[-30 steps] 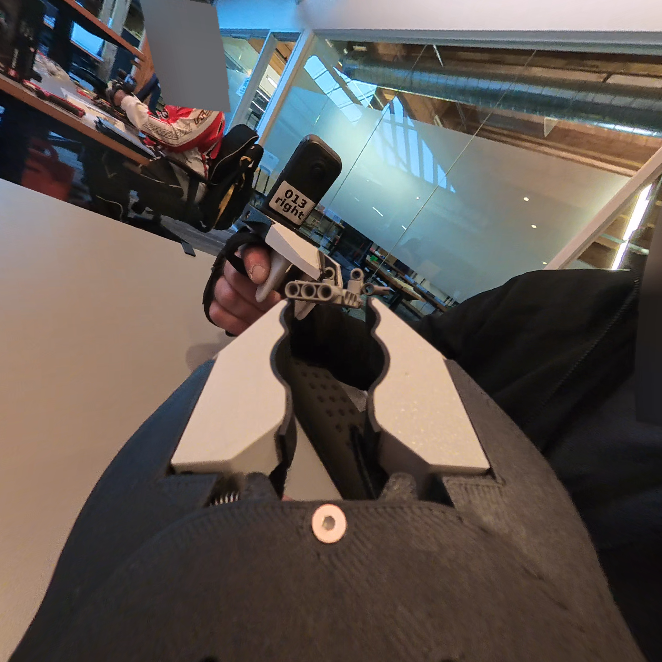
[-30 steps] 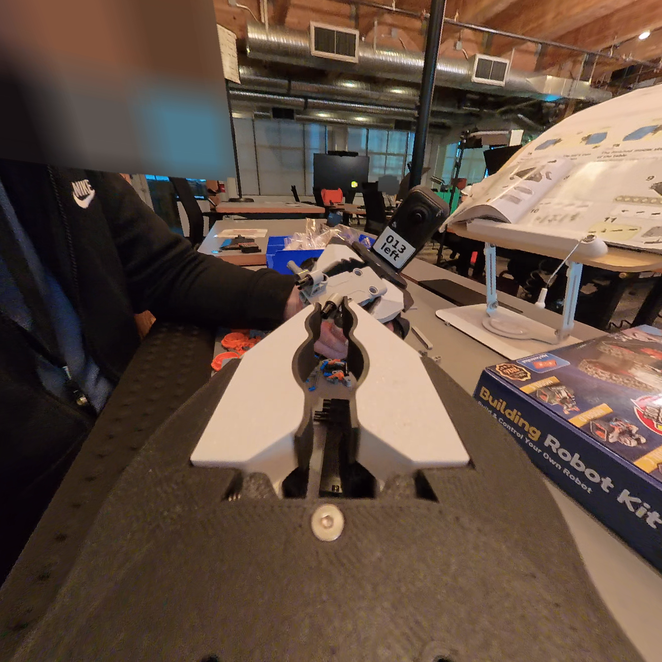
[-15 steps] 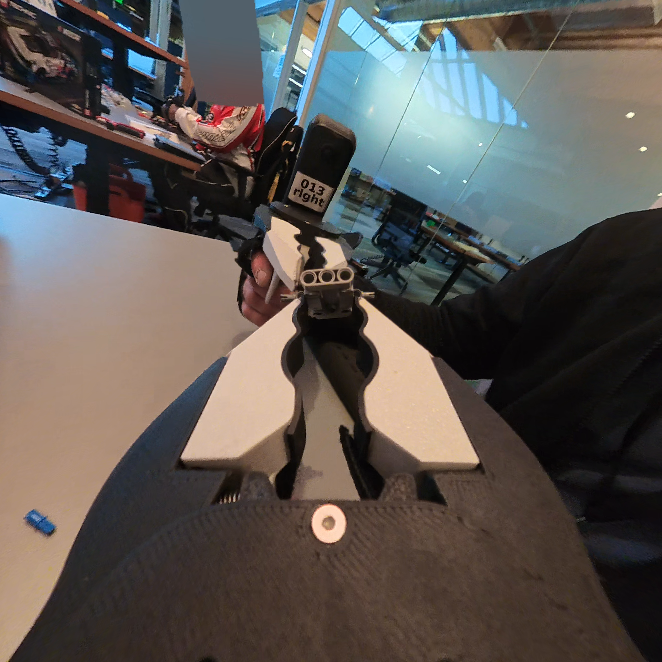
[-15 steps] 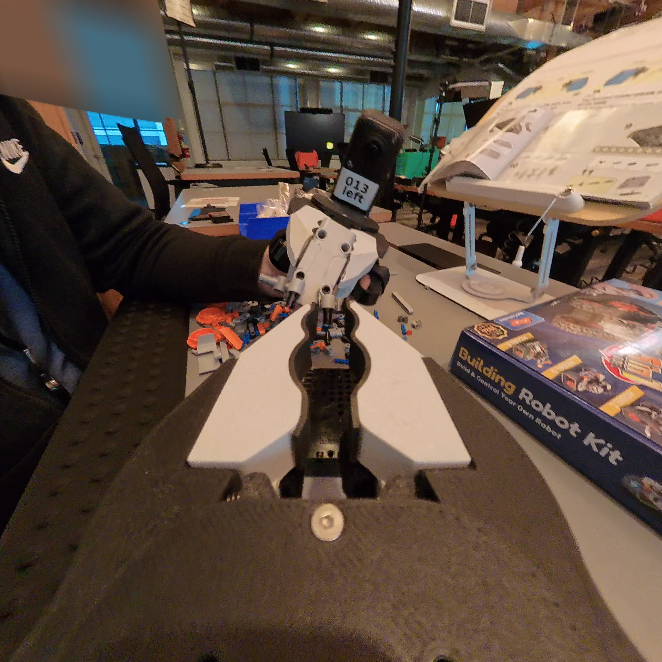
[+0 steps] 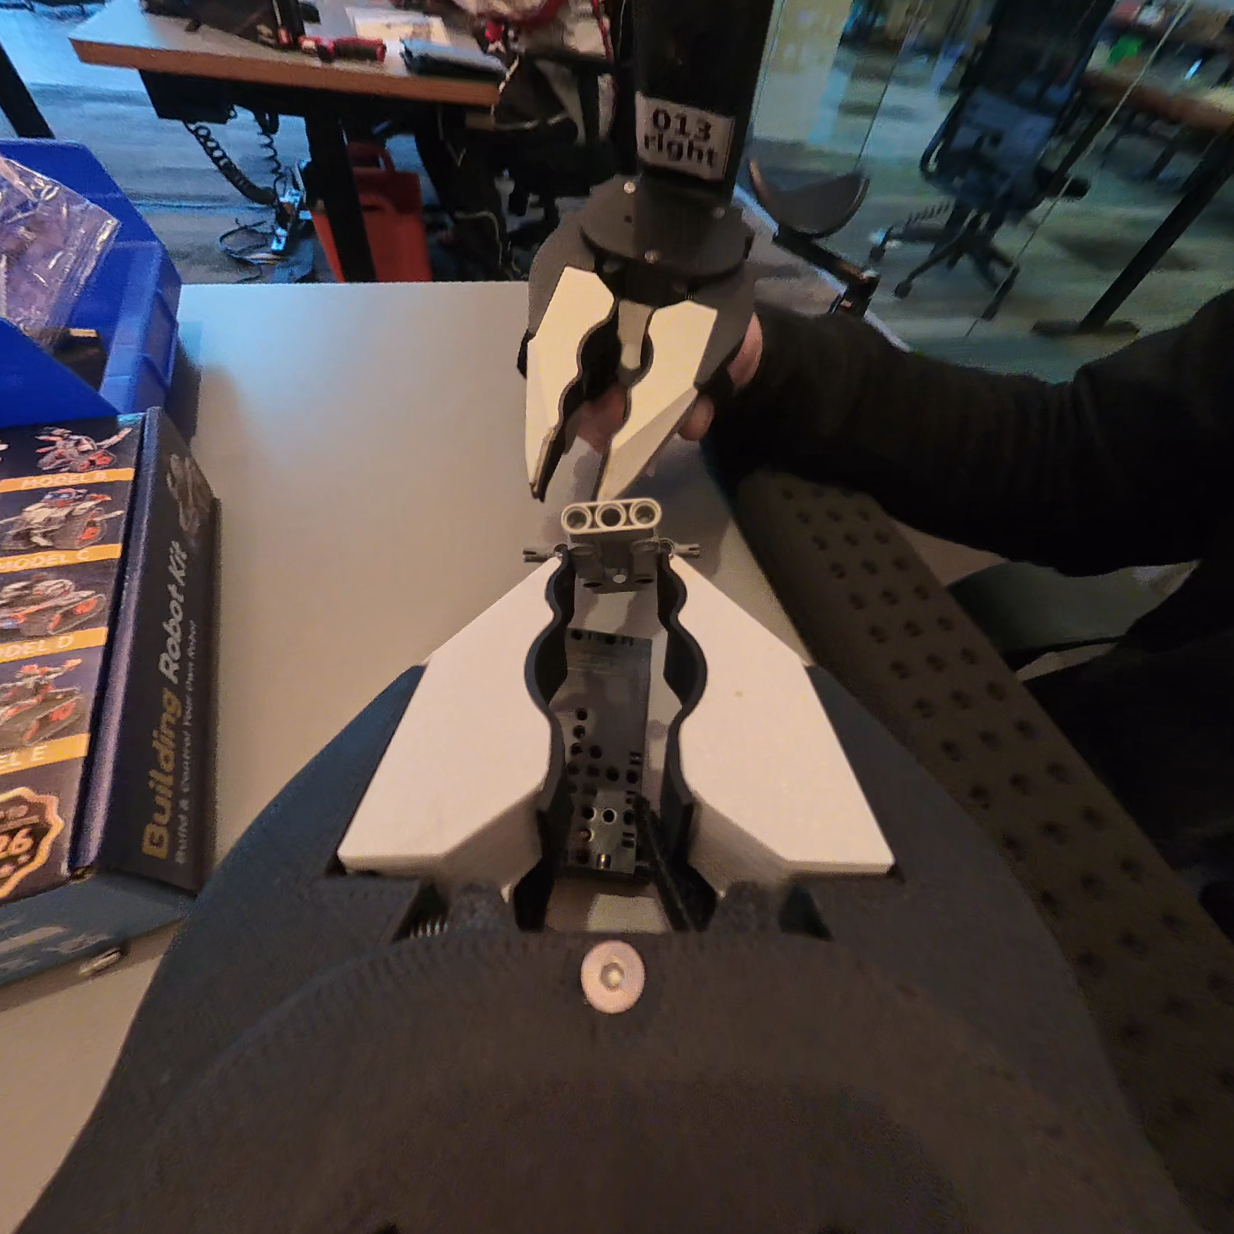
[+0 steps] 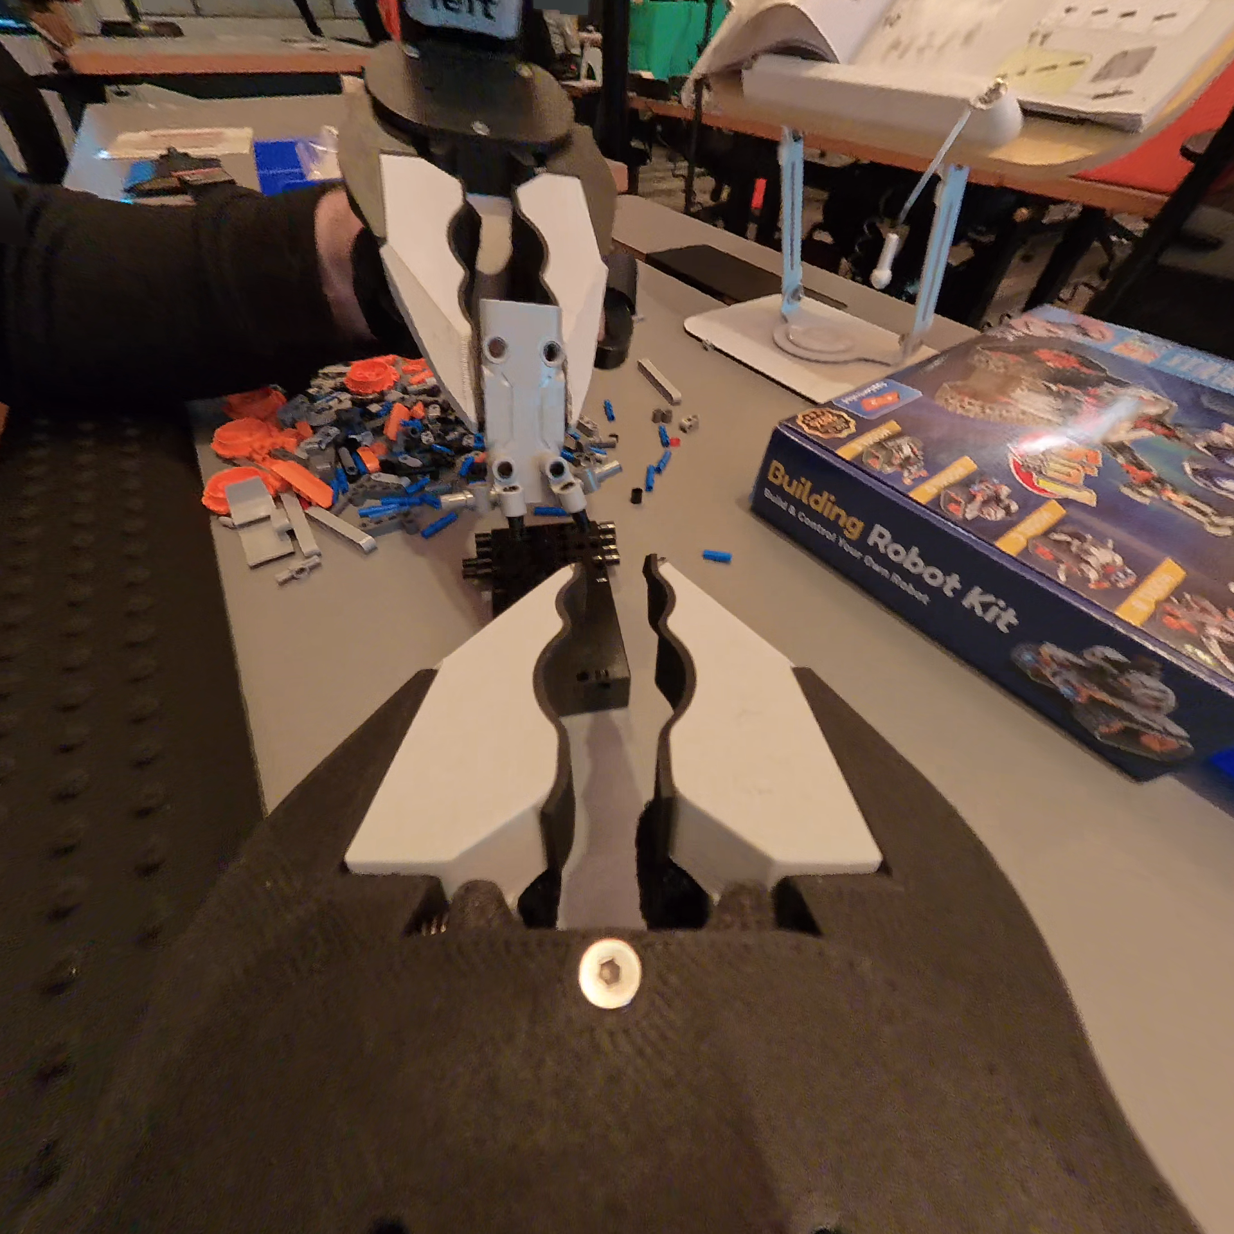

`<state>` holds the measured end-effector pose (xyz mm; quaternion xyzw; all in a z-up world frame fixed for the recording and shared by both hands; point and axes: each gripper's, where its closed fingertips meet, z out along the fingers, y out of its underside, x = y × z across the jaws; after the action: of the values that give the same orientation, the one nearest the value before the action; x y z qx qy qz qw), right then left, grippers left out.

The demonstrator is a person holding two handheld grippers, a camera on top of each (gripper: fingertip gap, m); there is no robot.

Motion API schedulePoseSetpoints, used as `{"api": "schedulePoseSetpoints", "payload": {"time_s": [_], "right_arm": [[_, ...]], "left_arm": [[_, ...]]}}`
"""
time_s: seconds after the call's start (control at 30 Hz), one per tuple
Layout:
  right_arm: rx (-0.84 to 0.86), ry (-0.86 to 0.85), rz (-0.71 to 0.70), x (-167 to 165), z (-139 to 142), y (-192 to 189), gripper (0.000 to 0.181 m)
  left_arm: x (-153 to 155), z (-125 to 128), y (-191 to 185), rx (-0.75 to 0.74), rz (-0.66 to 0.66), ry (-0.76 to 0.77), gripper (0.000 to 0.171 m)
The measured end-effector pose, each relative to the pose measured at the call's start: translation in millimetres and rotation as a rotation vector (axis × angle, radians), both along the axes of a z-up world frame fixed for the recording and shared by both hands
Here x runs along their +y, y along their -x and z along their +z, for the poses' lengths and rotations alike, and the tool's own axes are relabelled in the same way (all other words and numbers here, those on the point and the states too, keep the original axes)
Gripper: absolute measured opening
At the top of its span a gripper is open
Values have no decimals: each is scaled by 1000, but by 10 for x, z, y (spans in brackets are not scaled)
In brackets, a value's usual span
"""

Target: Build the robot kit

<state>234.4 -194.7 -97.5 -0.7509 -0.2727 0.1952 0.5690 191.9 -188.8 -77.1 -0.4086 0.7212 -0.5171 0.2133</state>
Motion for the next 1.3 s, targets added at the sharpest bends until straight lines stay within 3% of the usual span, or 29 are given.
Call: {"api": "schedulePoseSetpoints", "payload": {"time_s": [0.13,0.4,0.8,1.0,1.3], "right_arm": [[-18,66,-44,-50,-148,-138,9],[-81,155,10,-64,-390,-12,8],[-91,221,76,-19,-544,122,10],[-105,210,114,-3,-536,184,5],[44,392,129,-4,-608,164,3]], "left_arm": [[-6,-111,-21,41,-24,-119,22],[-9,-485,-37,164,-81,-326,22],[-104,-625,-100,183,-150,-298,22],[-103,-530,-104,138,-159,-217,22],[-95,-595,-136,135,-159,-215,22]]}}
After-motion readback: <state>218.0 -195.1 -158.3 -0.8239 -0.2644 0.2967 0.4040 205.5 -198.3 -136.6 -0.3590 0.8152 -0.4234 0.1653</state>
